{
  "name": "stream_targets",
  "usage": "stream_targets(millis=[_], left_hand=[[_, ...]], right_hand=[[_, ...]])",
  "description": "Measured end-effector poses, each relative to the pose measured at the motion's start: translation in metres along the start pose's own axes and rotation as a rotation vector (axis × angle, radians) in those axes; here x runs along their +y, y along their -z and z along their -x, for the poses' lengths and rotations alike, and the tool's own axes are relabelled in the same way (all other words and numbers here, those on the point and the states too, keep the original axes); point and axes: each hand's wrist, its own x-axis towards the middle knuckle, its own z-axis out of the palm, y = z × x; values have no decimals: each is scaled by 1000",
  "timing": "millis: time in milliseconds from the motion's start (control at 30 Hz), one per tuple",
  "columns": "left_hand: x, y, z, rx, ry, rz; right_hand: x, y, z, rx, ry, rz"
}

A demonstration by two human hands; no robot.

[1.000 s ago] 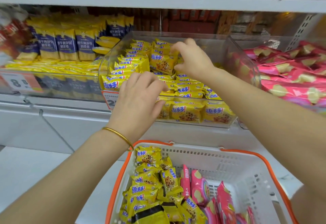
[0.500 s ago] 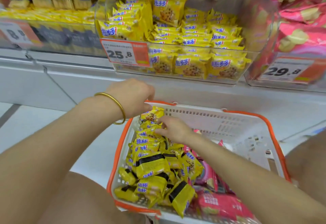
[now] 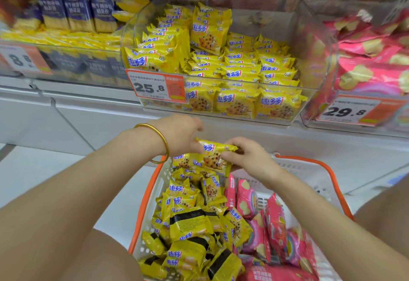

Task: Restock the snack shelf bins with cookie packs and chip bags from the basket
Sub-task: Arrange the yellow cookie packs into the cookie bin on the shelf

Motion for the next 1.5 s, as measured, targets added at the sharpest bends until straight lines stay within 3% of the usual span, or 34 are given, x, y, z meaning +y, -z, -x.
stream_targets(millis=[100,200,267,333,400,433,533,633,867,1100,1233,1367,1500], left_hand=[[7,16,0,84,-53,104],[7,44,8,209,-124,353],[8,60,14,374,-149,627],[7,70,14,665,-133,779],[4,73,11,927,-95,627],[1,71,8,977,-83,509],[-8,60,-2,864,-81,224],[-7,53,-5,738,-66,98],[-10,54,-8,722,-68,134],[-9,54,-10,724,-62,128],[-15,49,-8,770,-118,141],[-14,47,4,903,-199,125],[-7,39,20,711,-248,174]], right_hand=[[-42,22,16,-69,48,-159],[-90,43,20,-58,175,-23],[-124,57,15,17,279,148],[-152,71,-2,175,360,225],[-171,82,-32,341,389,231],[-176,84,-51,406,390,271],[-177,78,-106,456,339,496],[-166,67,-142,442,326,661],[-160,70,-159,515,440,687],[-160,62,-154,516,440,1083],[-166,67,-140,469,392,1069],[-175,69,-97,591,525,939],[-157,46,-18,492,657,639]])
